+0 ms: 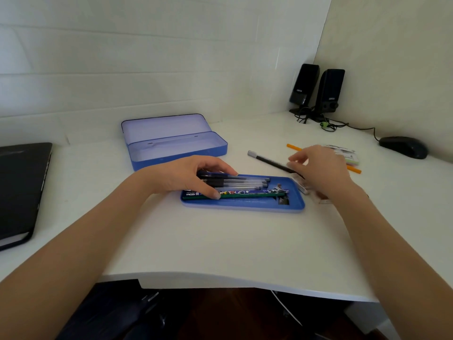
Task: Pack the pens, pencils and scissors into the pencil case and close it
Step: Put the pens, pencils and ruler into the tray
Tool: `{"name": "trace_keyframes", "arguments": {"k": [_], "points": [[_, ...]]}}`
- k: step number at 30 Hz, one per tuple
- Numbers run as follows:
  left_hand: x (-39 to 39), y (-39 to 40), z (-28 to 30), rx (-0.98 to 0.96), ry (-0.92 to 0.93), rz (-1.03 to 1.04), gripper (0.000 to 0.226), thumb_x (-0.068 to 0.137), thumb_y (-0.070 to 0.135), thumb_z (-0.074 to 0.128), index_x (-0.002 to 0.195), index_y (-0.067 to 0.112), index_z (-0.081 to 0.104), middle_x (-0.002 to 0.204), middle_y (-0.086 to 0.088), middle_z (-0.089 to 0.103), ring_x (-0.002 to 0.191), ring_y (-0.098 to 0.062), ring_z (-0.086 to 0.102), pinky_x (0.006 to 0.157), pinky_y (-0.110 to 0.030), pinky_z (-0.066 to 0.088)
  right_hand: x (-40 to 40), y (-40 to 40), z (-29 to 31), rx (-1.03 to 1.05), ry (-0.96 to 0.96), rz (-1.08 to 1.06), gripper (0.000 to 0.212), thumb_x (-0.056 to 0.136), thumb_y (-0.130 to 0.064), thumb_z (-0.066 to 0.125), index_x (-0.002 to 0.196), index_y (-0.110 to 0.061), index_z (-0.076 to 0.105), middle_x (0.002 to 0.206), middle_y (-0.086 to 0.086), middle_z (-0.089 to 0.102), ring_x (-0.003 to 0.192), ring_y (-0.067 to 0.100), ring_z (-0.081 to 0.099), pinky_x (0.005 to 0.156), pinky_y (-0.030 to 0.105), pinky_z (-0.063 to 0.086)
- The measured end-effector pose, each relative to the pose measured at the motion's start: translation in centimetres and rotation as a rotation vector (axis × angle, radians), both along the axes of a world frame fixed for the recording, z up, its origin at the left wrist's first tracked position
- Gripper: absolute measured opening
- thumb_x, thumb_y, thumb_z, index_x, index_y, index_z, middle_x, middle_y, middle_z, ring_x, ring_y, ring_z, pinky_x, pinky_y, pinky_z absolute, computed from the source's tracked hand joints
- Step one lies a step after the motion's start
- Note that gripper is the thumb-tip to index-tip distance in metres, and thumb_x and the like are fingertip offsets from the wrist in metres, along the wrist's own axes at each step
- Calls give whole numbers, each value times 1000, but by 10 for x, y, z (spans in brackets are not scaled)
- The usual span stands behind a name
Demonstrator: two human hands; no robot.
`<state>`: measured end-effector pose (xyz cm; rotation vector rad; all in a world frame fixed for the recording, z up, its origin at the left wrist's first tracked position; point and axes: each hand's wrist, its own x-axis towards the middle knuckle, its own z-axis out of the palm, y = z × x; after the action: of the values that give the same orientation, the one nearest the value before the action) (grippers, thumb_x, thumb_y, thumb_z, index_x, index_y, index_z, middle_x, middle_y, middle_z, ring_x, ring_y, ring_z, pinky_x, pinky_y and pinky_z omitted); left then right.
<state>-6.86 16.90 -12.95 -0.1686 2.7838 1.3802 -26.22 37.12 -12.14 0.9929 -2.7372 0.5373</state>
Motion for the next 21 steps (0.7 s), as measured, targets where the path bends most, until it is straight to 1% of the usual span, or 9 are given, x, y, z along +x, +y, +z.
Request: {"name": "trace_keyframes", "arguments": {"k": [3, 6, 8, 11, 14, 16, 19, 20, 21], "points": [[0, 1, 0, -3, 2, -2, 48, 75, 18, 77, 113, 43, 60, 118, 14, 60, 109, -5, 56, 95, -22, 45, 0, -1, -5, 50, -28, -25, 23, 88, -39, 60, 98, -25, 75, 86, 1, 73, 80, 19, 61, 83, 40, 48], [0, 3, 0, 2, 8, 5, 48, 76, 16, 76, 113, 41, 61, 118, 14, 59, 110, -5, 56, 94, -21, 45, -2, -4, -5, -17, -52, -9, 18, 85, -32, 65, 92, -19, 75, 85, 3, 73, 78, 18, 64, 74, 37, 54], [1, 3, 1, 0, 10, 8, 48, 76, 17, 76, 114, 41, 60, 119, 14, 59, 110, -5, 56, 94, -21, 45, -5, -6, -7, -70, -126, 22, 13, 83, -27, 68, 89, -16, 71, 90, 3, 71, 81, 18, 64, 75, 38, 56], [1, 2, 0, 10, 15, 6, 48, 72, 21, 77, 112, 44, 61, 119, 13, 59, 112, -7, 56, 96, -24, 45, -4, -8, -10, -143, -175, 87, 6, 81, -27, 68, 83, -23, 64, 91, 1, 68, 82, 16, 60, 78, 40, 54], [1, 2, 0, 15, 19, 7, 49, 68, 26, 77, 111, 45, 61, 118, 15, 60, 112, -5, 56, 96, -24, 45, 4, -10, -5, -290, -158, 209, 4, 84, -27, 66, 84, -24, 64, 89, -3, 66, 79, 14, 59, 70, 31, 51], [0, 2, 0, 23, 18, 9, 50, 68, 26, 76, 111, 44, 61, 118, 16, 60, 111, -3, 56, 96, -22, 44, 16, -8, 3, -363, -287, 340, 5, 83, -28, 68, 84, -23, 67, 84, -7, 67, 75, 12, 59, 67, 27, 48], [1, 0, 1, 43, 5, 2, 49, 70, 19, 77, 113, 39, 62, 118, 14, 62, 110, -3, 57, 95, -18, 44, 31, -3, 16, -315, -459, 535, 6, 80, -28, 72, 82, -23, 70, 78, -4, 72, 73, 19, 64, 71, 34, 53], [1, -1, 1, 51, 1, 2, 48, 72, 15, 77, 113, 37, 63, 118, 12, 63, 109, -4, 58, 94, -17, 45, 35, -1, 18, -267, -484, 590, 7, 79, -27, 73, 82, -21, 71, 78, -1, 73, 74, 22, 65, 72, 34, 54], [1, -1, 1, 56, 2, 3, 46, 75, 11, 76, 113, 34, 63, 118, 11, 64, 109, -5, 59, 93, -15, 46, 39, 0, 19, -217, -511, 644, 8, 79, -24, 74, 83, -18, 71, 77, 0, 73, 72, 19, 65, 70, 29, 53]]}}
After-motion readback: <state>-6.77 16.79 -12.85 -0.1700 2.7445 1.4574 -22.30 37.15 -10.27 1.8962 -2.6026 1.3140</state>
